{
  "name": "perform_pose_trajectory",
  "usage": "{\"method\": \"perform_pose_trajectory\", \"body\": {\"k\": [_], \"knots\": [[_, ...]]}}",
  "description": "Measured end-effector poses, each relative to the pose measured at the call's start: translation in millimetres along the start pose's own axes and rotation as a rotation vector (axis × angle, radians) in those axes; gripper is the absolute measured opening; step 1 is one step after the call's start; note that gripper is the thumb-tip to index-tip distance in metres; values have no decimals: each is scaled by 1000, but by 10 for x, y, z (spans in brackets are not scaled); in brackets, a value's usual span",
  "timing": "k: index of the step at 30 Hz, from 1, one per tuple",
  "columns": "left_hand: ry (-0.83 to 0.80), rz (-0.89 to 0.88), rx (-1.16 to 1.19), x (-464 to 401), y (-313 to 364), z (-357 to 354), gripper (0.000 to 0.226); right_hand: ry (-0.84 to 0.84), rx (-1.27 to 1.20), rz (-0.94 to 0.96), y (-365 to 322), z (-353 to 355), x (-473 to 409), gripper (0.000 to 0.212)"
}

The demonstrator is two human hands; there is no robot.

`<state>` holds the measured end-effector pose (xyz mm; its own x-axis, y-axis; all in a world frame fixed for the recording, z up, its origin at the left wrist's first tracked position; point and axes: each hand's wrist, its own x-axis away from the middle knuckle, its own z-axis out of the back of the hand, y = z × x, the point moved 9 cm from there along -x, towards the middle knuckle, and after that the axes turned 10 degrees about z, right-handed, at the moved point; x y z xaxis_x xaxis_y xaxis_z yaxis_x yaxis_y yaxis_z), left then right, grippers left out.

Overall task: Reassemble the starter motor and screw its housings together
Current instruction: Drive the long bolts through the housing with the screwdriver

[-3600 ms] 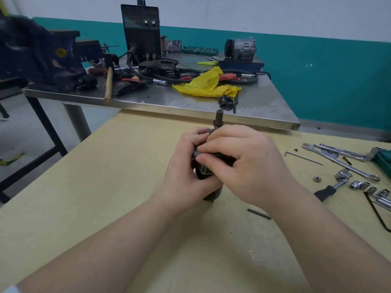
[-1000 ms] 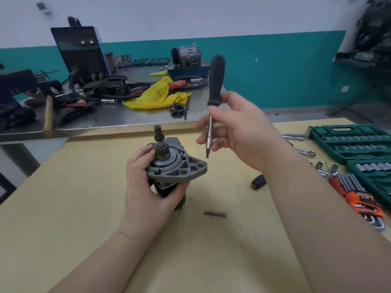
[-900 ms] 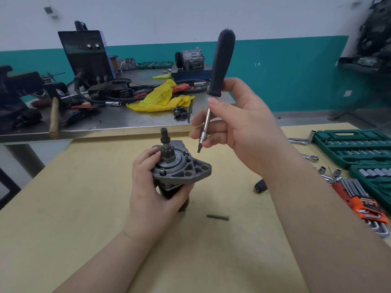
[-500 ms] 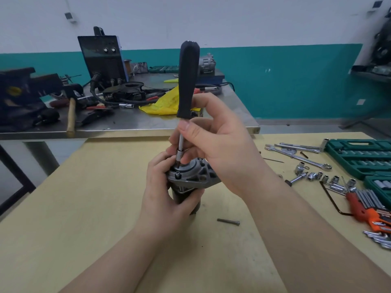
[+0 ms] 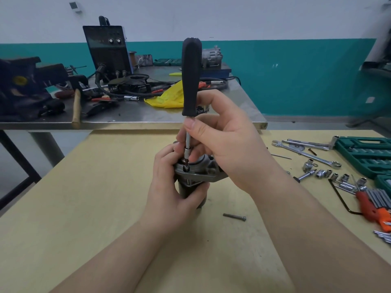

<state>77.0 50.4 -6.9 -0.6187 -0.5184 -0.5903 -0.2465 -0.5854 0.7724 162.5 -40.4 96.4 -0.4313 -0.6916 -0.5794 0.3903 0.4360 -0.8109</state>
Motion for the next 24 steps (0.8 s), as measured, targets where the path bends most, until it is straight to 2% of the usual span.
{"method": "perform_pose_trajectory", "body": {"k": [8,14,17,21,24], "knots": [[-71,-19,66,15,32,27,62,-28,47,30,-43,-20,16,25],[-21,16,119,-52,36,125,26,23,78,134,-130,-67,54,31],[3,97,282,-56,-8,132,24,21,78,157,-126,-86,29,45],[20,171,449,-36,-38,163,18,-12,96,195,-192,-89,0,80],[5,229,494,-74,-16,161,12,-18,158,201,-195,-70,-12,84]]}}
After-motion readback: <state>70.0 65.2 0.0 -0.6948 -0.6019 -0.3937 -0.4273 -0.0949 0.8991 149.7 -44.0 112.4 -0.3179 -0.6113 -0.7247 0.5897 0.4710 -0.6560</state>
